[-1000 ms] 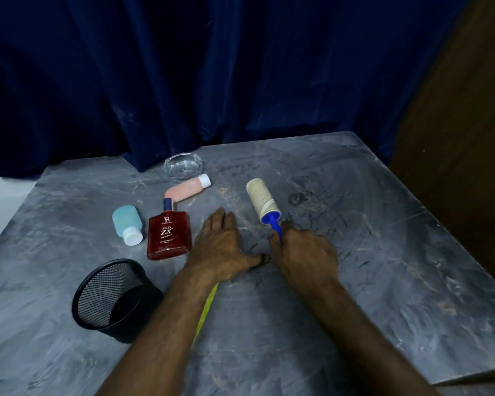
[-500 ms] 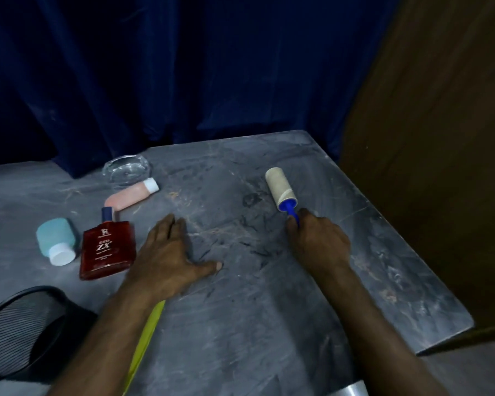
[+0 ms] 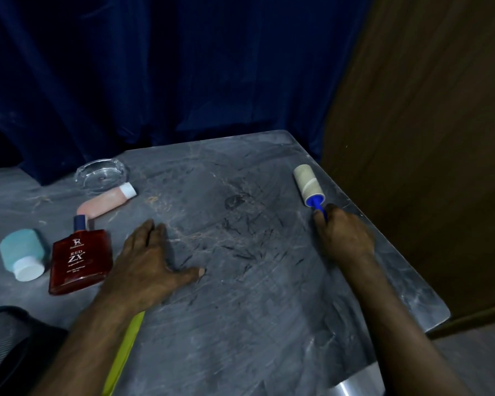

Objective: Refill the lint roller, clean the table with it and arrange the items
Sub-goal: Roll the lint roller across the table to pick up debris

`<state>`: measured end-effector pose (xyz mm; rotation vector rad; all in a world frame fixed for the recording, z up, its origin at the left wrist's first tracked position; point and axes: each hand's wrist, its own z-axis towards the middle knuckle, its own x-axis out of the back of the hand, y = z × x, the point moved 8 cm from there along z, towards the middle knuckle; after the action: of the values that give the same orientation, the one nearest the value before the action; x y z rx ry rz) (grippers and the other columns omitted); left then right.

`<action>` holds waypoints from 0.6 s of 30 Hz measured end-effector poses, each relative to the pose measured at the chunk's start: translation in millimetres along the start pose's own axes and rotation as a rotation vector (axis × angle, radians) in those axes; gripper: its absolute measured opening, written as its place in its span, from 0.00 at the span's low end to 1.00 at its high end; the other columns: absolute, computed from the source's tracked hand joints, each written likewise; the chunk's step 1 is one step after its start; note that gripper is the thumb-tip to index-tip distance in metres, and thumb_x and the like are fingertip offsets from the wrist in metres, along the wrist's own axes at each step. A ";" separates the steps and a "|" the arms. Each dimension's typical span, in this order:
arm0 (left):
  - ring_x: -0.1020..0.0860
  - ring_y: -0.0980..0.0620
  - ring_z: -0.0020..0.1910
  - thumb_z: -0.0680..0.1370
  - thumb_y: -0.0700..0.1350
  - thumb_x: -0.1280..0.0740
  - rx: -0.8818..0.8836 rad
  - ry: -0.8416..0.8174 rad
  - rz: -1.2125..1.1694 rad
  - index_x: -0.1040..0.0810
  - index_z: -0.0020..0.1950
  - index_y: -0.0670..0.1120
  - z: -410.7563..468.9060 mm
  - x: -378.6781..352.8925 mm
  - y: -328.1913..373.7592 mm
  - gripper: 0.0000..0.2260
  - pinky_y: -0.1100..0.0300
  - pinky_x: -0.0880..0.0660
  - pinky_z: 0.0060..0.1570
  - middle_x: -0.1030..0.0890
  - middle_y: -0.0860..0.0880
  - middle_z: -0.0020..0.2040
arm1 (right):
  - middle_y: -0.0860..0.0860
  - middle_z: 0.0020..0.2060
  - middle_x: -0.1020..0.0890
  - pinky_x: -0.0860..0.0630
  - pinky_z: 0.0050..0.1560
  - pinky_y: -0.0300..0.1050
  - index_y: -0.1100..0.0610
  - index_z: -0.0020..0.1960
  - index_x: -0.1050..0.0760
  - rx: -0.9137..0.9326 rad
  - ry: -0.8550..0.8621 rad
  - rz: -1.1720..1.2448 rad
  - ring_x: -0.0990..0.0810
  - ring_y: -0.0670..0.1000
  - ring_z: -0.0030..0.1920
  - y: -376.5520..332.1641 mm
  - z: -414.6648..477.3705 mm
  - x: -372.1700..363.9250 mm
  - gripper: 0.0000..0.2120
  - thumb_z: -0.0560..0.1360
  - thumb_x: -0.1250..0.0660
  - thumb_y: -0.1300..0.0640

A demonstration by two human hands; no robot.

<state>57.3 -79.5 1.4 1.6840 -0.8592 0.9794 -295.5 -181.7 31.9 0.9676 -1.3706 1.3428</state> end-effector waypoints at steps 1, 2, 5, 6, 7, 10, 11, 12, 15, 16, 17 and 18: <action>0.52 0.45 0.87 0.66 0.78 0.30 0.000 0.001 0.000 0.49 0.88 0.47 0.2 -0.3 -0.1 0.61 0.51 0.50 0.84 0.52 0.46 0.88 | 0.56 0.46 0.19 0.24 0.44 0.51 0.56 0.62 0.26 -0.007 -0.009 0.006 0.20 0.56 0.44 3.4 0.4 0.8 0.20 0.85 0.47 0.43; 0.52 0.45 0.87 0.66 0.78 0.30 -0.001 0.000 0.001 0.50 0.88 0.47 0.5 -0.9 -0.2 0.61 0.51 0.50 0.84 0.52 0.46 0.88 | 0.56 0.46 0.18 0.22 0.46 0.52 0.56 0.62 0.26 -0.015 -0.013 0.009 0.20 0.56 0.45 6.9 1.4 2.2 0.20 0.86 0.47 0.43; 0.52 0.45 0.87 0.66 0.78 0.31 -0.001 -0.003 0.003 0.50 0.88 0.47 0.8 -1.3 -1.2 0.61 0.51 0.50 0.85 0.53 0.46 0.88 | 0.55 0.43 0.20 0.26 0.40 0.49 0.56 0.62 0.25 -0.039 -0.005 -0.011 0.21 0.55 0.43 16.6 3.7 6.9 0.20 0.86 0.47 0.43; 0.52 0.45 0.87 0.66 0.79 0.31 -0.002 -0.002 0.002 0.50 0.88 0.47 0.9 -1.0 -1.4 0.61 0.51 0.50 0.84 0.53 0.46 0.88 | 0.54 0.42 0.21 0.29 0.37 0.46 0.56 0.62 0.25 -0.041 -0.001 -0.021 0.22 0.54 0.41 18.4 4.1 8.4 0.20 0.85 0.46 0.43; 0.52 0.45 0.87 0.66 0.79 0.31 -0.003 -0.002 0.002 0.50 0.88 0.47 0.6 -0.7 -1.4 0.61 0.51 0.50 0.84 0.53 0.46 0.88 | 0.54 0.41 0.21 0.30 0.37 0.46 0.56 0.62 0.25 -0.036 0.002 -0.028 0.22 0.54 0.40 19.3 3.8 9.5 0.20 0.85 0.46 0.43; 0.53 0.45 0.87 0.66 0.78 0.31 -0.006 -0.003 0.001 0.51 0.88 0.47 -0.3 -0.4 -1.2 0.61 0.51 0.50 0.84 0.54 0.46 0.88 | 0.54 0.40 0.21 0.23 0.40 0.52 0.57 0.60 0.25 0.003 -0.022 -0.039 0.21 0.54 0.40 15.1 2.7 7.4 0.19 0.85 0.46 0.43; 0.53 0.46 0.87 0.66 0.78 0.31 -0.007 -0.003 0.001 0.51 0.88 0.47 -0.3 -0.4 -1.0 0.61 0.52 0.51 0.84 0.54 0.46 0.88 | 0.53 0.39 0.22 0.22 0.41 0.53 0.56 0.60 0.26 0.020 -0.033 -0.040 0.21 0.54 0.40 11.8 2.3 5.7 0.19 0.85 0.46 0.43; 0.53 0.46 0.87 0.66 0.78 0.31 -0.008 -0.002 0.003 0.51 0.88 0.47 0.0 -0.3 -0.7 0.61 0.53 0.51 0.84 0.54 0.46 0.88 | 0.52 0.38 0.22 0.24 0.41 0.53 0.56 0.59 0.26 0.039 -0.036 -0.037 0.22 0.53 0.38 7.8 2.0 4.4 0.18 0.85 0.45 0.44; 0.54 0.47 0.87 0.67 0.78 0.31 -0.014 -0.005 0.005 0.52 0.88 0.46 0.1 0.5 -0.1 0.61 0.53 0.53 0.84 0.55 0.46 0.88 | 0.54 0.40 0.20 0.27 0.40 0.50 0.56 0.57 0.26 0.101 -0.042 -0.019 0.23 0.54 0.38 -8.0 0.5 1.5 0.18 0.85 0.46 0.43; 0.55 0.47 0.87 0.67 0.78 0.31 -0.014 -0.008 0.004 0.52 0.88 0.46 0.1 0.7 0.1 0.61 0.53 0.54 0.84 0.55 0.46 0.88 | 0.55 0.41 0.19 0.24 0.42 0.52 0.56 0.57 0.26 0.118 -0.061 -0.013 0.21 0.56 0.40 -15.1 -0.4 -0.8 0.18 0.85 0.45 0.43; 0.55 0.47 0.87 0.67 0.78 0.31 -0.013 -0.010 0.003 0.52 0.88 0.47 -0.4 0.8 -0.1 0.61 0.53 0.54 0.84 0.55 0.46 0.88 | 0.55 0.42 0.18 0.22 0.45 0.55 0.55 0.58 0.26 0.133 -0.081 -0.010 0.20 0.57 0.42 -23.1 -2.6 -3.9 0.18 0.85 0.45 0.42; 0.55 0.47 0.87 0.67 0.78 0.31 -0.012 -0.013 0.003 0.53 0.88 0.47 -0.7 0.6 -0.2 0.61 0.53 0.54 0.84 0.55 0.46 0.88 | 0.56 0.43 0.18 0.21 0.46 0.56 0.54 0.59 0.26 0.148 -0.095 -0.012 0.19 0.57 0.43 -31.8 -5.0 -7.5 0.18 0.85 0.45 0.42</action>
<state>57.5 -78.8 2.0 1.6810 -0.8745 0.9645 -262.5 -179.9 31.9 1.1499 -1.3486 1.4202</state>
